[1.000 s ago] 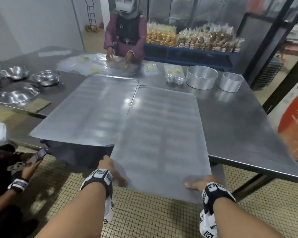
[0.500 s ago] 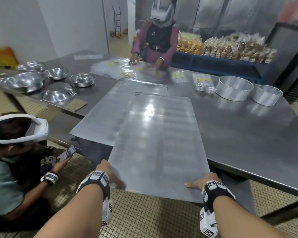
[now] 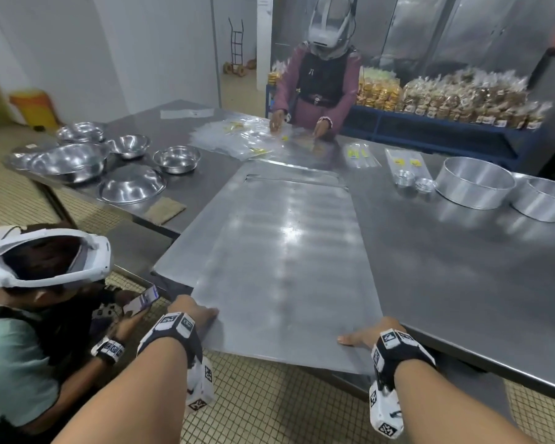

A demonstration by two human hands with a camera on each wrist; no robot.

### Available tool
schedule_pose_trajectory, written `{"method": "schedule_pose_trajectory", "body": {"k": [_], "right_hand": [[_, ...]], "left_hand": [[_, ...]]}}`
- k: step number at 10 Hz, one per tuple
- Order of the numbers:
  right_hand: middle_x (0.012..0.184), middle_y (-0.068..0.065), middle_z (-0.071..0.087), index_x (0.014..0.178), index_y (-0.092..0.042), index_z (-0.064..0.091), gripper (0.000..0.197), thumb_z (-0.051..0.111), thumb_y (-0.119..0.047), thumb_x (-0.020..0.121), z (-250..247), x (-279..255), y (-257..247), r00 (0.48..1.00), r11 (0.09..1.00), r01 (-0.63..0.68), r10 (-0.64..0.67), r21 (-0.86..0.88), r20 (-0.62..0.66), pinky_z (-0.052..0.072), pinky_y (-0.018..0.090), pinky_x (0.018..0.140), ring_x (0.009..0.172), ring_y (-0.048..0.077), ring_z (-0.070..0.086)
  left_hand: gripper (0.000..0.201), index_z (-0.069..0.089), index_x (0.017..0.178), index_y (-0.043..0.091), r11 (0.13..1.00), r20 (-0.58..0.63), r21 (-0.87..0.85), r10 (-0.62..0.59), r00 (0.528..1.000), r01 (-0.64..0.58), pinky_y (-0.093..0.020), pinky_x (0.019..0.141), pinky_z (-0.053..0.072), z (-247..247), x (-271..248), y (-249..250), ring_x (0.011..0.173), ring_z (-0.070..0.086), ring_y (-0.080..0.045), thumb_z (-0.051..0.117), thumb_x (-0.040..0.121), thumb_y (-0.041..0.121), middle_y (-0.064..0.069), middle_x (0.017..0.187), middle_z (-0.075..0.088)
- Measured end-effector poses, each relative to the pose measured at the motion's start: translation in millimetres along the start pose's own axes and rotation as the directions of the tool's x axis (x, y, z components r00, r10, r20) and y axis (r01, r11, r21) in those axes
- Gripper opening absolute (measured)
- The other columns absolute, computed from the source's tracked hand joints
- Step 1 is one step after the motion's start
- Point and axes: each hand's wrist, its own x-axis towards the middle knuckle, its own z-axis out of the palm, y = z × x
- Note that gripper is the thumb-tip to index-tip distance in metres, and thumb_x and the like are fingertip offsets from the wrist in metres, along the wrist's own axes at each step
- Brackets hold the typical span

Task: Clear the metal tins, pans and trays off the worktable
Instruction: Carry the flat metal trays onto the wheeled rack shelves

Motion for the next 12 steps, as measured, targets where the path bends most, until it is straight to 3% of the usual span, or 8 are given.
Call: {"method": "schedule_pose_trajectory", "body": {"k": [1, 5, 7, 8, 9, 10, 11, 12], "right_hand": [[0.135, 0.003, 0.060, 0.129, -0.016, 0.059, 0.107, 0.091, -0.065, 0.040, -6.6, 1.3, -31.0, 0.999, 1.000, 0.029, -0.029, -0.010, 0.015, 0.047, 0.033, 0.105, 0.123, 0.024, 0.058], [0.141, 0.009, 0.054, 0.138, -0.007, 0.051, 0.118, 0.090, -0.065, 0.043, 5.2, 39.8, -102.4, 0.999, 0.999, -0.025, 0.024, 0.035, 0.039, 0.048, 0.031, 0.102, 0.125, 0.026, 0.056], [0.141, 0.008, 0.054, 0.137, -0.009, 0.053, 0.123, 0.091, -0.066, 0.035, 22.2, 39.8, -131.4, 0.998, 0.998, -0.050, 0.049, 0.040, 0.042, 0.049, 0.030, 0.100, 0.124, 0.025, 0.058], [0.132, 0.007, 0.062, 0.127, -0.007, 0.060, 0.098, 0.095, -0.052, 0.048, 34.6, 41.5, -144.0, 0.996, 0.993, -0.075, 0.070, 0.087, 0.052, 0.049, 0.027, 0.096, 0.119, 0.025, 0.061], [0.131, 0.005, 0.063, 0.127, -0.008, 0.060, 0.110, 0.094, -0.061, 0.037, 46.0, 30.7, -159.5, 0.994, 0.991, -0.098, 0.094, 0.095, 0.047, 0.050, 0.027, 0.096, 0.119, 0.023, 0.061], [0.130, 0.001, 0.063, 0.128, -0.016, 0.060, 0.147, 0.077, -0.081, -0.002, 73.9, 71.7, -154.7, 0.991, 0.989, -0.134, 0.133, 0.067, 0.013, 0.051, 0.030, 0.097, 0.118, 0.022, 0.061], [0.125, -0.001, 0.065, 0.121, -0.023, 0.064, 0.137, 0.074, -0.085, -0.001, 76.1, 69.6, -161.0, 0.988, 0.988, -0.156, 0.156, 0.009, 0.000, 0.051, 0.035, 0.098, 0.116, 0.024, 0.062], [0.127, 0.002, 0.064, 0.122, -0.016, 0.063, 0.099, 0.089, -0.068, 0.041, 64.0, 29.4, -179.9, 0.991, 0.990, -0.134, 0.134, 0.036, -0.014, 0.050, 0.030, 0.098, 0.118, 0.024, 0.061]], "left_hand": [[0.044, 0.061, 0.112, 0.001, 1.000, -0.027, -0.005, 0.008, 1.000, -0.008, -0.032, 0.075, 0.048, -11.9, 23.3, 7.2, 0.085, 0.056, -0.029, 0.077, 0.084, 0.032, -0.011, 0.100, 0.062], [0.055, 0.065, 0.090, 0.015, 0.991, -0.124, 0.069, -0.101, 0.987, 0.110, -0.042, 0.090, 0.056, -20.2, 151.0, 26.5, 0.097, 0.063, -0.036, 0.070, 0.052, 0.055, -0.016, 0.108, 0.067], [0.057, 0.067, 0.111, 0.012, 0.988, -0.103, 0.125, -0.081, 0.991, 0.094, -0.041, 0.092, 0.051, -44.6, 155.6, 41.5, 0.105, 0.060, -0.036, 0.070, 0.068, 0.049, -0.016, 0.120, 0.062], [0.061, 0.062, 0.124, 0.009, 0.986, -0.092, 0.131, -0.088, 0.992, 0.100, -0.042, 0.095, 0.047, -54.1, 173.1, 41.0, 0.115, 0.056, -0.036, 0.069, 0.075, 0.043, -0.018, 0.129, 0.055], [0.061, 0.063, 0.122, 0.008, 0.988, -0.093, 0.118, -0.092, 0.991, 0.103, -0.043, 0.097, 0.049, -63.9, 192.8, 40.6, 0.113, 0.057, -0.036, 0.068, 0.074, 0.045, -0.019, 0.128, 0.055], [0.061, 0.065, 0.116, 0.010, 0.989, -0.072, 0.123, -0.077, 0.994, 0.085, -0.044, 0.096, 0.051, -68.5, 211.4, 42.1, 0.107, 0.058, -0.037, 0.069, 0.070, 0.050, -0.020, 0.122, 0.057], [0.070, 0.066, 0.120, 0.008, 0.986, -0.070, 0.143, -0.083, 0.994, 0.092, -0.045, 0.097, 0.051, -65.5, 226.6, 42.0, 0.109, 0.057, -0.039, 0.070, 0.064, 0.050, -0.023, 0.124, 0.056], [0.072, 0.053, 0.131, 0.004, 0.984, -0.087, 0.146, -0.092, 0.992, 0.104, -0.043, 0.102, 0.045, -72.8, 221.1, 49.6, 0.122, 0.050, -0.039, 0.072, 0.074, 0.044, -0.023, 0.135, 0.049]]}}
